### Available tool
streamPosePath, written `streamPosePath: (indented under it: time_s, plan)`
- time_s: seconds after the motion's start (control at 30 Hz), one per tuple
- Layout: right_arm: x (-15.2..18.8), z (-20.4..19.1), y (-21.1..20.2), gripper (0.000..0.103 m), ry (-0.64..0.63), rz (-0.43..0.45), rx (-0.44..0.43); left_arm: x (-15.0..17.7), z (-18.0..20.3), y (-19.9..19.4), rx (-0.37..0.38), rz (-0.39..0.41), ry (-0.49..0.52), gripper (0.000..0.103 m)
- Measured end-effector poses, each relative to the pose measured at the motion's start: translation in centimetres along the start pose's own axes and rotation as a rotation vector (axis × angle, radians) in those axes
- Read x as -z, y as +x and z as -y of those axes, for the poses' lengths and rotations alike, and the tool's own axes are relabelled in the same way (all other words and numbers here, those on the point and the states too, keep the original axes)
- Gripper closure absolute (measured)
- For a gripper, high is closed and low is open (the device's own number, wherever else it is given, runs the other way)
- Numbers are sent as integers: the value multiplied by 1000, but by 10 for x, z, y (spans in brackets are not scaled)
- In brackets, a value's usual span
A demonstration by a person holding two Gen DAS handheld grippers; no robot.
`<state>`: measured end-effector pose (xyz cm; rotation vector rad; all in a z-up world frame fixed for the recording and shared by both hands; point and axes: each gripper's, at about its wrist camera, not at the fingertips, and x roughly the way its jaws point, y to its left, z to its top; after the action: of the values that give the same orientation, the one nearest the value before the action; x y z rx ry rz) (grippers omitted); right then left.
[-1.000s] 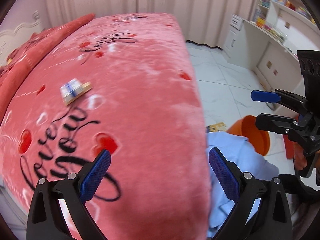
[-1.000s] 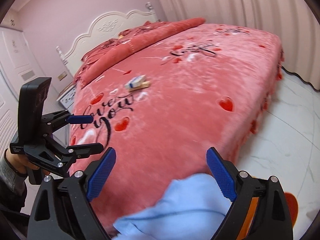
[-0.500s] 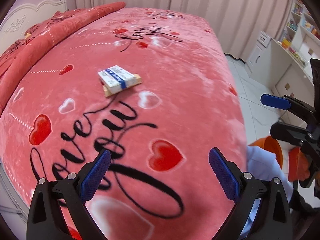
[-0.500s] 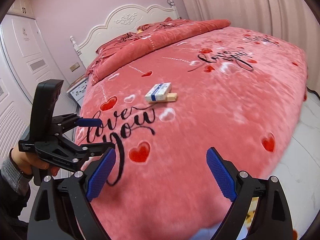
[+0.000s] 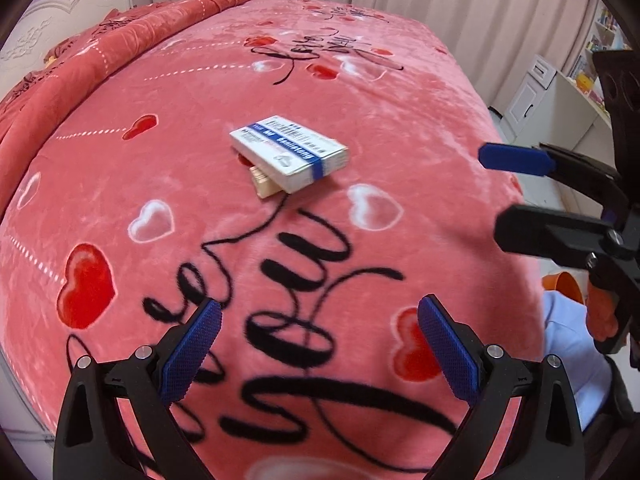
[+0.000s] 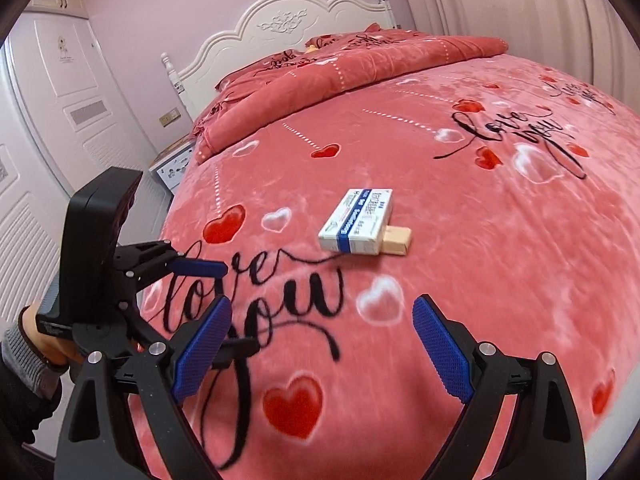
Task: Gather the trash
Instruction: 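Grasp the white Sanlietong box with the right gripper while the left gripper grasps the wooden stick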
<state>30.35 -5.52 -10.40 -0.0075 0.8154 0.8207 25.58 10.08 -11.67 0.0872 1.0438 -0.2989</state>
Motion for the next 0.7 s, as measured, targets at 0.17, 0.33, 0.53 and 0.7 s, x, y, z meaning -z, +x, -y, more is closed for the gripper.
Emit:
streamPosePath:
  time_s: [0.17,0.33,0.53,0.7]
  plan:
    - [-20,6,39,13,31,-9,19,-3,-18,7,-1,14,-30,6]
    - [-38,5,78,16,27,-13,62,-2,-32,15,18,12,-24,6]
    - [-46,9,114,21,14,-48,111,-5,-47,22,29,13,-2,6]
    - [-45,16,136,22,9,-81,161,-7,-58,28,42,21,-2,6]
